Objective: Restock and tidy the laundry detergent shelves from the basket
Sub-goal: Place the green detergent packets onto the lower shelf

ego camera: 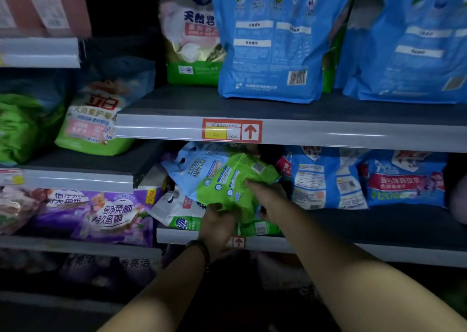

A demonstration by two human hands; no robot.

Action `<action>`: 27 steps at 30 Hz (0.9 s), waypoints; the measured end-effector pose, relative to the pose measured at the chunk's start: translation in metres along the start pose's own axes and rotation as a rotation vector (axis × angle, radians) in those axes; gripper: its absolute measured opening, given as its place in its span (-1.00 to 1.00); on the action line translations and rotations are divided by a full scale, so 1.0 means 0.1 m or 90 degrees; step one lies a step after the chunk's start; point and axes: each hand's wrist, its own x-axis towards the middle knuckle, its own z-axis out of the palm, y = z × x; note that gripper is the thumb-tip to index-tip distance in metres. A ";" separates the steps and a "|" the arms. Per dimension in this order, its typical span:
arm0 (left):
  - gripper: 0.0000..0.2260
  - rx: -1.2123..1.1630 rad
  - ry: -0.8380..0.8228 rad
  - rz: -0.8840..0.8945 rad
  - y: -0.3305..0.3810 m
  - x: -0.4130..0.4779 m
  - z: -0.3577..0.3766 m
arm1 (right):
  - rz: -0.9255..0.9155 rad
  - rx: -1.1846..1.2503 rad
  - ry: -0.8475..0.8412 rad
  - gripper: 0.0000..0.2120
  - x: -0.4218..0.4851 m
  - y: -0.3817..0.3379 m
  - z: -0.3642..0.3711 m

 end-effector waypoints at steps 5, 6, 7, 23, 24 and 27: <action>-0.21 -0.210 0.036 -0.071 -0.26 0.22 0.02 | -0.007 -0.032 -0.022 -0.38 0.40 -0.01 0.18; -0.24 -0.222 0.055 -0.074 -0.29 0.21 0.01 | -0.007 -0.002 -0.021 -0.42 0.20 -0.11 0.19; -0.31 -0.242 0.066 -0.066 -0.26 0.16 -0.01 | -0.005 0.021 -0.028 -0.49 0.09 -0.16 0.19; -0.48 -0.434 -0.049 -0.042 -0.14 -0.59 -0.31 | -0.041 -0.084 -0.132 -0.46 -1.27 0.78 -0.49; -0.62 -0.424 -0.035 -0.012 -0.08 -0.70 -0.37 | -0.024 -0.133 -0.137 -0.35 -1.27 0.82 -0.57; -0.59 -0.389 -0.015 0.047 -0.05 -0.92 -0.61 | -0.098 -0.253 -0.058 -0.28 -1.28 0.81 -0.79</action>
